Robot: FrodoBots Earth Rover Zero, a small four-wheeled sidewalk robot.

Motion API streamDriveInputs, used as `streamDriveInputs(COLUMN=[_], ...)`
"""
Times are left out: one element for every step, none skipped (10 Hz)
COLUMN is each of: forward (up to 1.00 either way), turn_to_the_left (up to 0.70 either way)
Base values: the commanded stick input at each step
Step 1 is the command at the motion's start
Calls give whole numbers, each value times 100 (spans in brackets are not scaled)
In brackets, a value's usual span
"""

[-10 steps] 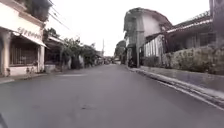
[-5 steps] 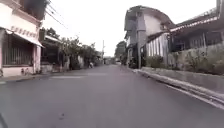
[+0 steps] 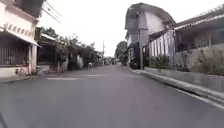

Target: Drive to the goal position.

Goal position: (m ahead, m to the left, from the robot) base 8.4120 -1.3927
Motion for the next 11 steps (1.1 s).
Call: streamDriveInputs(forward=[100, 100, 100, 100, 100, 100, 100, 100, 100, 100, 100], turn_to_the_left=[0, 0, 0, -4, -32, -35, -39, -14, 0, 0, 0])
